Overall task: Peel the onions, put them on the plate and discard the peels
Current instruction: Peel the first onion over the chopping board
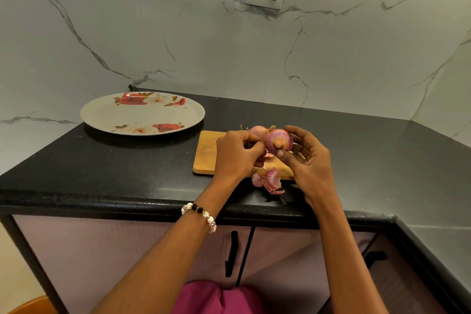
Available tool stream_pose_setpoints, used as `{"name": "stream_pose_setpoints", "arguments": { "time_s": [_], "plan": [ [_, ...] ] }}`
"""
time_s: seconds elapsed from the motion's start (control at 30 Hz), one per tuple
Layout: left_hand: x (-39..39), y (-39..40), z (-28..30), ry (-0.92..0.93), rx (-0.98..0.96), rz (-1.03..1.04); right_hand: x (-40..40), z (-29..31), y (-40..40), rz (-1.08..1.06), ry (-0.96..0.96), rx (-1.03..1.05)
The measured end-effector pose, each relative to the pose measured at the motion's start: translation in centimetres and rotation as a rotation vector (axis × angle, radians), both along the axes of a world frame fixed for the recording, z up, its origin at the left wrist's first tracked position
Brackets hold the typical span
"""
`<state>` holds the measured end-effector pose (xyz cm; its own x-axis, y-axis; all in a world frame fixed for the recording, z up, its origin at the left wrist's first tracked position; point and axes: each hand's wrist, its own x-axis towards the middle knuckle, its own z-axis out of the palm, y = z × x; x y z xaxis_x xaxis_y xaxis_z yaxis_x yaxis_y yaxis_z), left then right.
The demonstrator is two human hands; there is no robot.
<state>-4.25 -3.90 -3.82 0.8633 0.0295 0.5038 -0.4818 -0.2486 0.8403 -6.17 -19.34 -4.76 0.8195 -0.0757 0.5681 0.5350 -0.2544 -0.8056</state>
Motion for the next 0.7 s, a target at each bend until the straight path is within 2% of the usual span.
{"name": "stream_pose_setpoints", "arguments": {
  "time_s": [0.2,0.37,0.53,0.7],
  "plan": [
    [0.24,-0.15,-0.08,-0.036,0.112,0.045,0.03,0.03,0.04,0.01,-0.005,0.004],
    [0.24,-0.31,0.0,-0.016,0.106,-0.01,0.1,0.03,-0.06,0.011,0.011,0.05],
    [0.27,-0.28,0.09,-0.032,0.111,0.009,0.22,-0.04,-0.3,0.046,0.083,0.275],
    [0.64,-0.23,-0.11,0.02,0.061,0.049,-0.01,0.69,-0.53,0.069,0.146,0.623]
  ]
}}
